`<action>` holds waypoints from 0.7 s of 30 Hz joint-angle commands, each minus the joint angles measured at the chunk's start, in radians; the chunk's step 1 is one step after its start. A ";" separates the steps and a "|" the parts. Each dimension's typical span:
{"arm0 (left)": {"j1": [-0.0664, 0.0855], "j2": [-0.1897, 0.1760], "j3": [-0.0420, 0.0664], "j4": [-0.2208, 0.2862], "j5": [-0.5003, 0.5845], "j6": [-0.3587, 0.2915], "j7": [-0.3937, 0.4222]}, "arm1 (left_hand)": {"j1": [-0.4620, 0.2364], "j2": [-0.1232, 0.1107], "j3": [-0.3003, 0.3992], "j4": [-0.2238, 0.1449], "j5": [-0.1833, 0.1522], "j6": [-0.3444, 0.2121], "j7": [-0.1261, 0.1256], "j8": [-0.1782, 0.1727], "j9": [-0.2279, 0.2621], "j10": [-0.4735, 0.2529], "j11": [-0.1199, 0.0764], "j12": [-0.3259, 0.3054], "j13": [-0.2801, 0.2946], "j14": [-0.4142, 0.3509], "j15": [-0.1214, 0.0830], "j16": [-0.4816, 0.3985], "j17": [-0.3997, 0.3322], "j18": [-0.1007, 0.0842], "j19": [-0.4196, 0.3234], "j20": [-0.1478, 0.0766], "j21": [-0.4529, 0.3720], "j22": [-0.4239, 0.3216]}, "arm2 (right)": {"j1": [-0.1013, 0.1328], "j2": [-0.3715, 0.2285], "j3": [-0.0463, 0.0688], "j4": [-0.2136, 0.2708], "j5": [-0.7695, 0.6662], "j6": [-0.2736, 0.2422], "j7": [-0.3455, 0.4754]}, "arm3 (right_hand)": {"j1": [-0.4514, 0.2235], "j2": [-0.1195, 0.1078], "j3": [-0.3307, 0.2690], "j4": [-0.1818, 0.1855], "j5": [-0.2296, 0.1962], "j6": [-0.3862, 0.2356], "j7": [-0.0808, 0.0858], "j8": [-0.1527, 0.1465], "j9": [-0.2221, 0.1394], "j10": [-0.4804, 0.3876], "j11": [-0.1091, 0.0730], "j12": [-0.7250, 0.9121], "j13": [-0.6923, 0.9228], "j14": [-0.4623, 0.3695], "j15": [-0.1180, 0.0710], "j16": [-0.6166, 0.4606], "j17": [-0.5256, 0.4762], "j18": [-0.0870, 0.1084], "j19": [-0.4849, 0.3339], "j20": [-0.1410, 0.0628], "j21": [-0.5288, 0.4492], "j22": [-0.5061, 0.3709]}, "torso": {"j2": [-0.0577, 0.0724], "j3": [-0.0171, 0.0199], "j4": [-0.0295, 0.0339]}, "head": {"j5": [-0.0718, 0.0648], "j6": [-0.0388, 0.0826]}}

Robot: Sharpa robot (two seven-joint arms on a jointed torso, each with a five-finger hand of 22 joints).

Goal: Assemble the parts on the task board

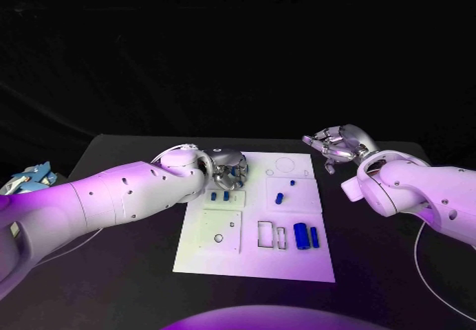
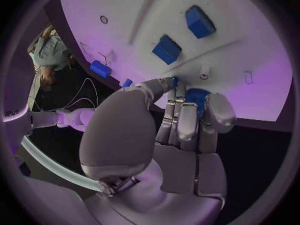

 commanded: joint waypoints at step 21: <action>0.006 -0.125 0.043 0.096 0.108 0.030 -0.045 | -0.030 -0.009 -0.010 0.007 -0.005 0.021 -0.002 -0.014 -0.001 0.024 0.001 -0.020 -0.002 0.003 0.000 -0.003 -0.010 -0.011 0.013 0.000 0.010 0.011 | -0.001 -0.006 0.000 -0.002 -0.003 0.008 0.008 | 0.005 0.013 -0.008 0.001 0.008 -0.008 -0.001 0.005 -0.002 -0.004 0.002 0.004 0.001 0.052 -0.007 -0.006 0.061 0.011 0.002 -0.005 -0.004 -0.001 | -0.003 -0.0022 0.0081 | 0.001 -0.001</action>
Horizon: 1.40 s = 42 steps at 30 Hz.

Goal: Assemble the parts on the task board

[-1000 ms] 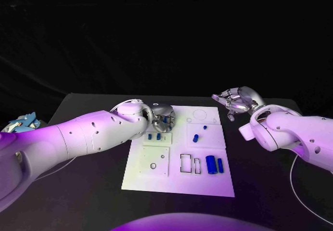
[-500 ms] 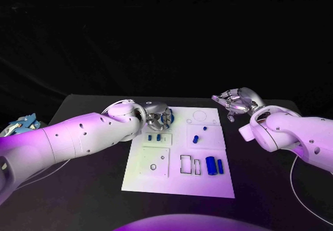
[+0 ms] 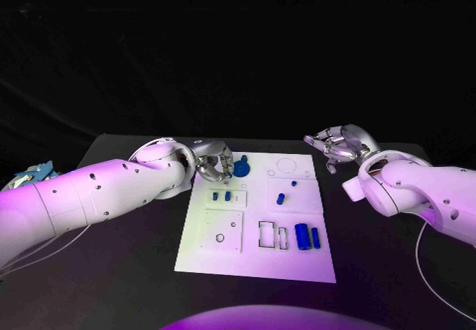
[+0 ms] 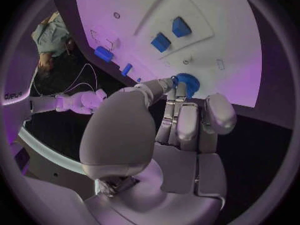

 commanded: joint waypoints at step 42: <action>-0.004 0.035 -0.008 -0.041 -0.046 0.124 -0.063 | -0.014 0.003 -0.011 0.002 -0.006 0.011 -0.005 -0.009 -0.001 0.013 -0.004 -0.013 -0.002 0.002 -0.002 -0.003 -0.001 -0.010 0.000 -0.001 -0.001 -0.009 | -0.002 -0.001 0.000 0.003 -0.003 0.006 0.008 | 0.000 0.007 -0.005 -0.002 0.002 -0.008 -0.001 0.005 -0.001 -0.004 0.002 0.004 0.001 0.052 -0.007 -0.006 0.061 0.011 0.002 -0.005 -0.004 -0.001 | 0.003 0.0012 -0.0036 | 0.005 -0.003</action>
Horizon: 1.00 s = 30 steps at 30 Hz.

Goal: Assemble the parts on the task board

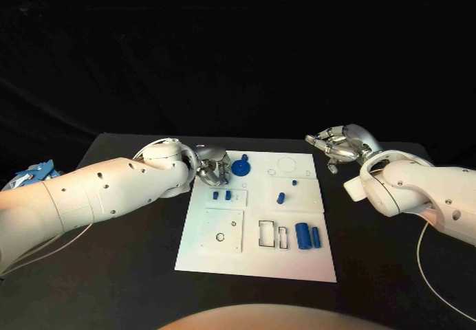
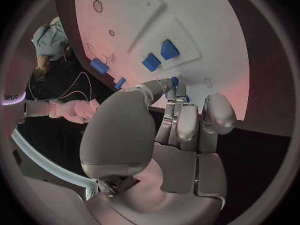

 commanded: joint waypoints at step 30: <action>-0.002 0.016 -0.004 -0.015 0.013 0.000 -0.009 | -0.040 -0.044 -0.048 0.006 -0.003 -0.079 0.032 -0.098 -0.036 -0.040 0.031 -0.075 -0.006 -0.017 0.022 -0.015 -0.044 -0.003 -0.025 0.016 -0.028 -0.042 | -0.001 -0.001 0.000 -0.005 -0.003 0.006 0.010 | 0.000 0.007 -0.005 -0.002 0.002 -0.008 -0.001 0.005 -0.001 -0.004 0.002 0.004 0.001 0.052 -0.007 -0.006 0.061 0.011 0.002 -0.005 -0.004 -0.001 | -0.002 0.0000 -0.0004 | -0.005 0.002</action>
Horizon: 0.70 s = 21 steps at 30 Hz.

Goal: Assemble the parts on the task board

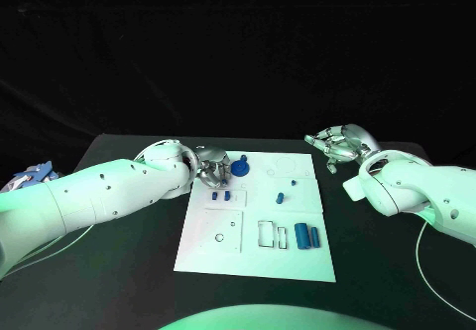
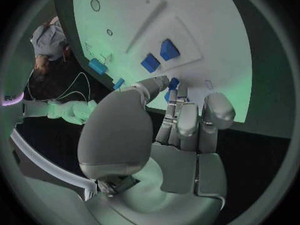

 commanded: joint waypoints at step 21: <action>-0.001 -0.025 0.001 0.014 0.035 -0.010 -0.015 | 0.035 0.020 -0.234 0.034 0.005 -0.079 0.004 -0.047 -0.019 -0.142 0.011 -0.016 0.006 -0.037 0.019 -0.026 -0.083 0.012 -0.045 0.010 -0.062 -0.088 | -0.001 0.000 0.000 -0.018 -0.022 0.034 -0.004 | 0.023 0.007 -0.016 -0.006 0.005 -0.017 0.001 0.009 -0.007 -0.035 0.004 -0.018 -0.031 0.045 -0.005 -0.018 0.042 0.017 -0.016 -0.005 -0.046 -0.031 | 0.000 -0.0011 -0.0002 | -0.001 0.001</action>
